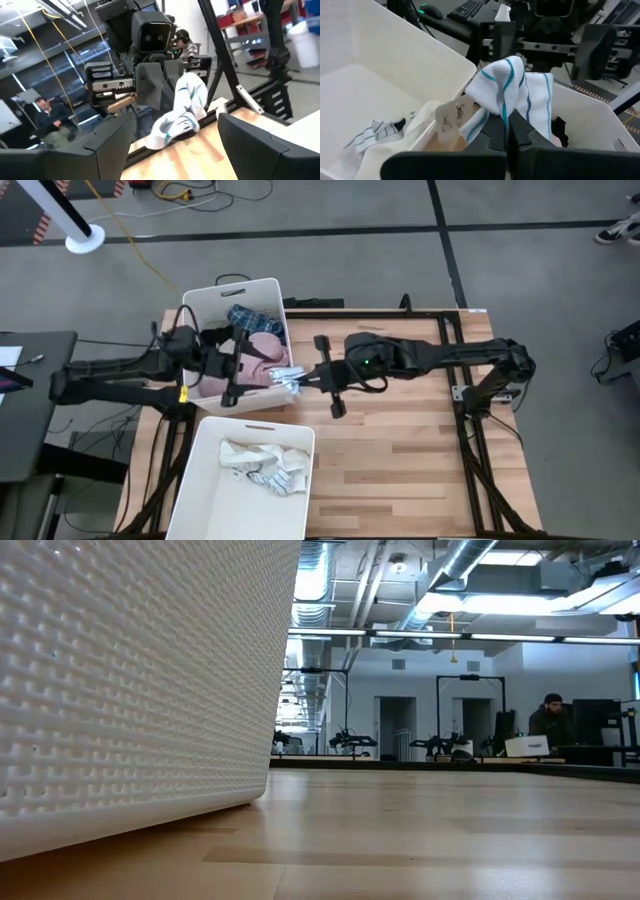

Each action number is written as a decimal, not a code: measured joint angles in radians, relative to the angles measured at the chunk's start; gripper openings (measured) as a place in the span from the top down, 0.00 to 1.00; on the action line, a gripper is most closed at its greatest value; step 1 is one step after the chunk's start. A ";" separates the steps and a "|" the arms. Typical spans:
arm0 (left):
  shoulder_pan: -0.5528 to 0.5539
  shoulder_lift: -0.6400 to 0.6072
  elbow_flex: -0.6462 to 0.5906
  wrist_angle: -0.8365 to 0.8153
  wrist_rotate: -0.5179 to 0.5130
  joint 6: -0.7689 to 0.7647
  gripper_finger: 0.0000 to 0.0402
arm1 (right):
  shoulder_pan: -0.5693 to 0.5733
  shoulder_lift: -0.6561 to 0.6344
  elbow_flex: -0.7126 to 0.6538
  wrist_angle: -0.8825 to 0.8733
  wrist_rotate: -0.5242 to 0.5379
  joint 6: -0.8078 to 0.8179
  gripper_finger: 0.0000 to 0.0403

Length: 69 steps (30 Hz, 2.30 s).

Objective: Sort clothes
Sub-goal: Put the white striped sock into the bottom white laundry organizer

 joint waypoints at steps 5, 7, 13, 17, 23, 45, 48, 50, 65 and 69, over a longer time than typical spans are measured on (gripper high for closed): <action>-0.065 0.042 0.013 -0.011 -0.069 0.071 0.30 | -0.002 0.000 0.000 -0.009 0.000 0.001 1.00; -0.088 0.066 0.022 -0.009 -0.134 0.090 0.30 | -0.002 0.000 0.000 -0.007 0.000 0.001 1.00; -0.139 0.128 0.047 -0.029 -0.216 0.128 0.32 | -0.001 0.000 0.000 -0.005 0.000 0.002 1.00; -0.180 0.132 0.068 -0.023 -0.247 0.152 0.38 | 0.000 0.000 0.000 -0.016 -0.001 0.009 1.00; -0.237 0.133 0.081 -0.031 -0.356 0.201 0.53 | 0.000 0.000 0.000 -0.024 -0.001 0.016 1.00; -0.297 0.136 0.081 -0.077 -0.464 0.252 0.98 | 0.008 -0.001 0.000 -0.037 -0.004 0.038 0.99; -0.316 0.133 0.081 -0.078 -0.490 0.270 0.98 | 0.006 -0.001 0.000 -0.048 -0.004 0.061 0.96; -0.331 0.127 0.081 -0.072 -0.502 0.277 0.98 | 0.002 -0.001 0.000 -0.050 -0.006 0.083 0.92; -0.480 0.034 0.108 -0.115 -0.480 0.195 0.99 | 0.007 -0.001 -0.001 -0.144 0.020 0.152 0.37; -0.567 0.030 0.200 -0.301 -0.479 0.125 0.99 | 0.003 -0.008 -0.002 -0.203 0.053 0.196 0.32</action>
